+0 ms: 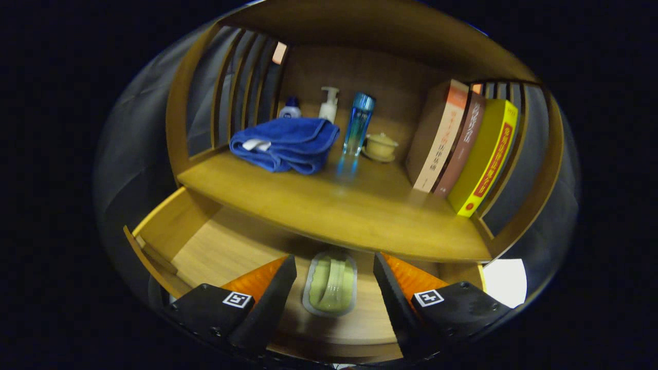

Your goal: Pull open the drawer, take out the items inside it, and place them on the countertop above the cabinet.

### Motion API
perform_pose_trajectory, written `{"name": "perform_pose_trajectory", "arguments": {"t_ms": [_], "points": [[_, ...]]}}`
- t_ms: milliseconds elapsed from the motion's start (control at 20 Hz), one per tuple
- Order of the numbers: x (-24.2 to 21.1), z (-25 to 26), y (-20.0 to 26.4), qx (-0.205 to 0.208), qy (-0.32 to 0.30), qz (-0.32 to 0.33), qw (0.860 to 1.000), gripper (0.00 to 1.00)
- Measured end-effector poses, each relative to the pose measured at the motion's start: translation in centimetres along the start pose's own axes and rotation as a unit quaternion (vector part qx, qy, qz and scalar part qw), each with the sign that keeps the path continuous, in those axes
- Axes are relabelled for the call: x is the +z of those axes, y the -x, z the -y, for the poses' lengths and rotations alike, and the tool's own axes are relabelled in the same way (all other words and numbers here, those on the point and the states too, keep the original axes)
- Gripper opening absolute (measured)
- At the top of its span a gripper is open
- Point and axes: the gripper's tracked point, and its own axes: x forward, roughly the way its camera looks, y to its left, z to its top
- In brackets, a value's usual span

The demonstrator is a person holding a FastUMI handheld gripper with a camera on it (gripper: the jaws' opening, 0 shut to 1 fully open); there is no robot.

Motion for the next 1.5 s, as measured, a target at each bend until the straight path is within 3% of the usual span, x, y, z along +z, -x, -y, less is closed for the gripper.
{"name": "perform_pose_trajectory", "arguments": {"t_ms": [600,800,1100,1350,1500], "points": [[-4.8,-0.9,-4.3,0.012,-0.025,-0.111,0.993,0.96],[-6.7,-0.8,-4.9,0.006,-0.026,-0.152,0.988,0.88],[-7.8,-0.7,-5.5,0.005,-0.041,-0.172,0.984,0.68],[-7.6,-1.0,-5.3,0.004,-0.003,-0.164,0.986,0.62],[-7.6,-0.8,-5.4,0.002,-0.019,-0.164,0.986,0.61]]}}
